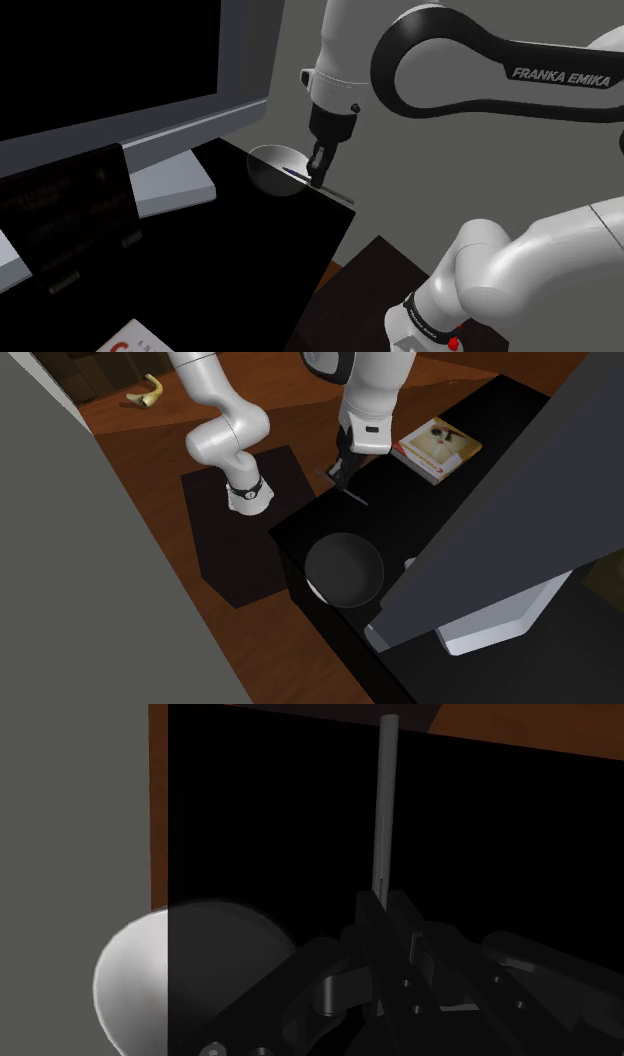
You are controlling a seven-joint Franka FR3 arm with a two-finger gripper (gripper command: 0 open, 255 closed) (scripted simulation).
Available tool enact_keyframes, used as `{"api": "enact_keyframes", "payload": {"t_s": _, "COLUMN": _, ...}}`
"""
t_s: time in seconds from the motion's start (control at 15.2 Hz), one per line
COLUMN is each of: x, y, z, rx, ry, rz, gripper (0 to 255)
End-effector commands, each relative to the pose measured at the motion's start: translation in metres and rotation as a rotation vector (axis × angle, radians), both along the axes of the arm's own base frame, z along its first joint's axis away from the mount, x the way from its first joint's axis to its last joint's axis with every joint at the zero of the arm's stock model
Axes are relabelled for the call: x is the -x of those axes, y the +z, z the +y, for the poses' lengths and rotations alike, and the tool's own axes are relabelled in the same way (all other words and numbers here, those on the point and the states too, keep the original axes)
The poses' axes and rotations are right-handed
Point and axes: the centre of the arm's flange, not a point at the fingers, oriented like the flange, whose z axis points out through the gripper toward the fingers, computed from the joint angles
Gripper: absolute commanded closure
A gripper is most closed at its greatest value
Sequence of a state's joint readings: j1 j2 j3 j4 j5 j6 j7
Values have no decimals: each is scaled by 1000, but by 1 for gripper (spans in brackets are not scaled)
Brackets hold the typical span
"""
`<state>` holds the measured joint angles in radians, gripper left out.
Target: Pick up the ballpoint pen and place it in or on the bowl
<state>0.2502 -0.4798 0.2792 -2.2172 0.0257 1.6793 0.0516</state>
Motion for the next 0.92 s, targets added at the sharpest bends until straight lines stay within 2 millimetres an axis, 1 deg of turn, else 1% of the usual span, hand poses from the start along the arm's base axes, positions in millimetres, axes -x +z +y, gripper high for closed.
{"api": "enact_keyframes", "payload": {"t_s": 0.0, "x": -24, "y": 2, "z": -9, "rx": 0, "ry": 0, "rz": 0, "gripper": 255}}
{"api": "enact_keyframes", "payload": {"t_s": 0.73, "x": -160, "y": 12, "z": -58, "rx": 0, "ry": 0, "rz": 0, "gripper": 255}}
{"api": "enact_keyframes", "payload": {"t_s": 0.79, "x": -165, "y": 12, "z": -59, "rx": 0, "ry": 0, "rz": 0, "gripper": 255}}
{"api": "enact_keyframes", "payload": {"t_s": 0.86, "x": -165, "y": 7, "z": -59, "rx": 0, "ry": 0, "rz": 0, "gripper": 255}}
